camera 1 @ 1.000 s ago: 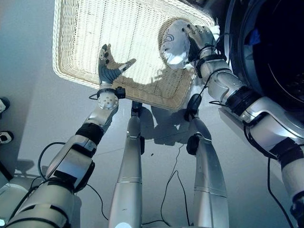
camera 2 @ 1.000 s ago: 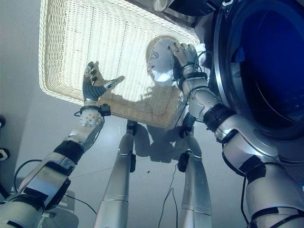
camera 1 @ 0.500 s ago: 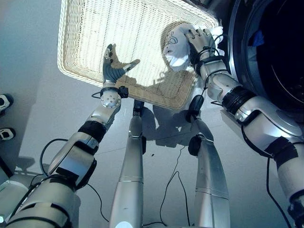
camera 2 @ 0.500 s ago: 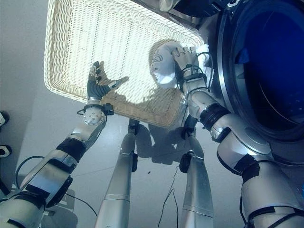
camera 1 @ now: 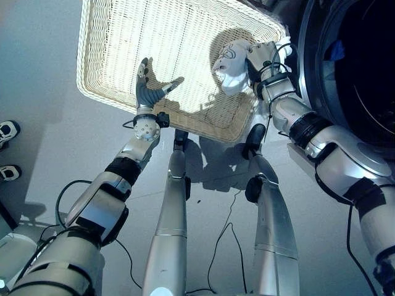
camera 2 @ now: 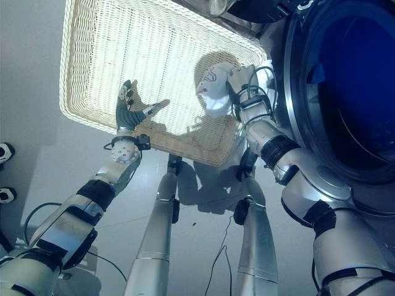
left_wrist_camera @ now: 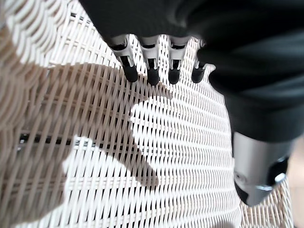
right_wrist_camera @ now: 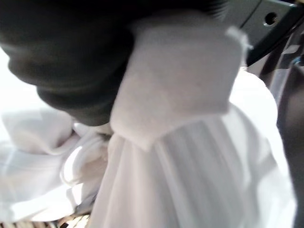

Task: Put the clothes into the washing machine.

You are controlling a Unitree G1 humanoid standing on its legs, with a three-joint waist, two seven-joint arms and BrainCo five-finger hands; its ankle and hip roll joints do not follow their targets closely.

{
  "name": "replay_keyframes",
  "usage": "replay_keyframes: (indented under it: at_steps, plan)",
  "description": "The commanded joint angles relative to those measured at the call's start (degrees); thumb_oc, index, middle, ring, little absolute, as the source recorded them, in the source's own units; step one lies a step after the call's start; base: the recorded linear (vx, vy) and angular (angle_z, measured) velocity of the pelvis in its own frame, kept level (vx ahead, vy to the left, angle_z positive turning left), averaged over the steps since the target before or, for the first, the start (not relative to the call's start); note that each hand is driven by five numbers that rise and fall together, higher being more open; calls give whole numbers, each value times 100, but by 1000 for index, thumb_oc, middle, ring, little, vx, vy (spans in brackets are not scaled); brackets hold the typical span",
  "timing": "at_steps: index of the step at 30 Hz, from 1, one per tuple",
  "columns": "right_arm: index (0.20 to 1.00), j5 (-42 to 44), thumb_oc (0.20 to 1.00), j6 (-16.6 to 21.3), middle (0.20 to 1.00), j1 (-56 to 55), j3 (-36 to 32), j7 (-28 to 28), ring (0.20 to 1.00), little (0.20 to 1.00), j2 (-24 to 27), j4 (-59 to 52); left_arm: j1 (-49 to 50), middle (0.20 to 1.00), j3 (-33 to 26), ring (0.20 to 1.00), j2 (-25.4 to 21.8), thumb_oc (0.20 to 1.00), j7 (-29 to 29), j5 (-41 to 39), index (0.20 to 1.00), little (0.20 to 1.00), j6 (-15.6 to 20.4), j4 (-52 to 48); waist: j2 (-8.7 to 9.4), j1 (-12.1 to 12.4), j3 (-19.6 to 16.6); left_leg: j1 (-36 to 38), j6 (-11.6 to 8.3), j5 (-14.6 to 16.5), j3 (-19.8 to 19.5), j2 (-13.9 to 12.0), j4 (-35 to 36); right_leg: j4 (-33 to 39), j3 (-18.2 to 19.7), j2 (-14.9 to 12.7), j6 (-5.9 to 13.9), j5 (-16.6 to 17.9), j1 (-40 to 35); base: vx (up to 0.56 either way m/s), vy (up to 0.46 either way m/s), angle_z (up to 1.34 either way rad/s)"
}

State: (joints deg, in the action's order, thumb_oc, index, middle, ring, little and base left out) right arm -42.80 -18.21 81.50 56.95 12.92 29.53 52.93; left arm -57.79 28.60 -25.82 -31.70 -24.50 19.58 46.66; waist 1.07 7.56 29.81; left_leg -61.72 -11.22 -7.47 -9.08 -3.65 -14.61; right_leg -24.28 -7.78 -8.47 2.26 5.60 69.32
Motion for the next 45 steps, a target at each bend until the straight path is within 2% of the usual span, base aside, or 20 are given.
replay_keyframes:
  at_steps: [1, 8, 11, 13, 14, 16, 18, 22, 27, 34, 36, 39, 43, 44, 45]
  plan:
    - [200, 47, 200, 44, 200, -239, 187, 24, 200, 200, 65, 363, -129, 1000, -163, 1000, 231, 1000, -112, -111, 1000, 1000, 202, 54, -513, -221, -2, -208, 857, -182, 578, 1015, 25, 412, -438, 588, 431, 427, -84, 0, 0, 0]
    - [200, 531, 200, 100, 200, -329, 91, 142, 200, 200, 91, 329, -92, 1000, -202, 1000, 258, 1000, -146, -90, 1000, 1000, 215, 58, -515, -247, -2, -197, 868, -207, 592, 999, 54, 415, -422, 607, 412, 432, -86, 0, 0, 0]
    - [200, 1676, 200, 101, 200, -382, -29, 224, 200, 200, 89, 211, -81, 1000, -208, 1000, 266, 1000, -171, -84, 1000, 1000, 199, 14, -517, -251, -2, -212, 863, -223, 593, 992, 76, 431, -424, 599, 406, 436, -78, 0, 0, 0]
    - [200, 3474, 200, 255, 200, -527, -355, 272, 200, 200, 19, 29, -28, 1000, -259, 1000, 269, 1000, -152, -64, 1000, 1000, 214, -18, -518, -260, -2, -223, 857, -234, 595, 989, 85, 440, -417, 608, 389, 442, -60, 0, 0, 0]
    - [200, 3978, 200, 360, 200, -602, -527, 267, 200, 200, -24, -43, -17, 1000, -275, 1000, 261, 1000, -134, -76, 1000, 1000, 213, -28, -524, -261, -2, -225, 853, -239, 594, 984, 89, 435, -417, 606, 382, 441, -52, 0, 0, 0]
    - [200, 5552, 200, 784, 200, -838, -1081, 182, 200, 200, -117, -313, 29, 1000, -343, 1000, 209, 1000, -52, -109, 1000, 1000, 179, -78, -531, -265, -2, -207, 840, -242, 601, 971, 88, 400, -401, 609, 362, 422, -44, 0, 0, 0]
    - [200, 6615, 200, 1160, 200, -1080, -1583, 115, 200, 200, -219, -551, 80, 1000, -423, 1000, 153, 1000, 44, -139, 1000, 1000, 183, -87, -523, -277, -2, -190, 826, -229, 611, 964, 82, 393, -391, 613, 351, 398, -52, 0, 0, 0]
    - [200, 8697, 200, 2224, 200, -1873, -2504, -330, 200, 200, -339, -1594, 323, 1000, -636, 1000, 105, 1000, 25, -98, 1000, 1000, 191, -203, -441, -414, -2, -165, 796, -194, 696, 886, 52, 341, -338, 640, 346, 353, -37, -12, 37, 1]
    - [200, 10119, 200, 2773, 200, -2386, -3036, -1207, 200, 200, -363, -2372, 444, 1000, -691, 1000, 125, 1000, -175, -35, 1000, 1000, 119, -365, -365, -550, -2, -110, 771, -190, 756, 819, 122, 359, -280, 665, 367, 337, -52, -12, 17, -1]
    - [200, 11435, 200, 3158, 200, -2707, -3516, -2228, 200, 200, -388, -3230, 576, 1000, -732, 1000, 10, 1000, -232, -98, 1000, 1000, 140, -491, -333, -643, -2, -4, 750, -178, 761, 765, 228, 435, -221, 681, 417, 316, -161, -16, 4, -4]
    - [200, 11468, 200, 3162, 200, -2713, -3530, -2262, 200, 200, -391, -3256, 579, 1000, -733, 1000, 8, 1000, -234, -96, 1000, 1000, 141, -493, -331, -644, -2, 4, 750, -177, 759, 765, 235, 440, -220, 681, 418, 316, -168, -11, 1, -6]
    - [200, 11612, 200, 3382, 200, -2804, -3723, -2471, 200, 200, -353, -3548, 651, 1000, -764, 1000, -72, 1000, -216, -147, 1000, 1000, 194, -504, -323, -675, -2, 58, 741, -171, 759, 745, 275, 483, -204, 680, 436, 306, -237, -12, 3, -3]
    - [200, 11686, 200, 3810, 200, -2914, -4042, -2418, 200, 200, -254, -3671, 702, 1000, -801, 1000, -181, 1000, -170, -224, 1000, 1000, 271, -457, -311, -716, -2, 111, 731, -155, 781, 714, 318, 521, -189, 681, 460, 293, -306, 0, 0, 0]
    - [200, 11949, 200, 3961, 200, -2984, -4227, -2458, 200, 200, -186, -3686, 747, 1000, -834, 1000, -222, 1000, -136, -241, 1000, 1000, 324, -422, -297, -741, -2, 122, 729, -142, 788, 696, 321, 523, -179, 677, 469, 282, -324, 0, 0, 0]
    - [200, 11973, 200, 3973, 200, -2993, -4240, -2467, 200, 200, -181, -3683, 750, 1000, -833, 1000, -224, 1000, -131, -244, 1000, 1000, 331, -417, -295, -740, -2, 123, 730, -140, 790, 695, 320, 522, -178, 677, 469, 281, -325, 0, 0, 0]
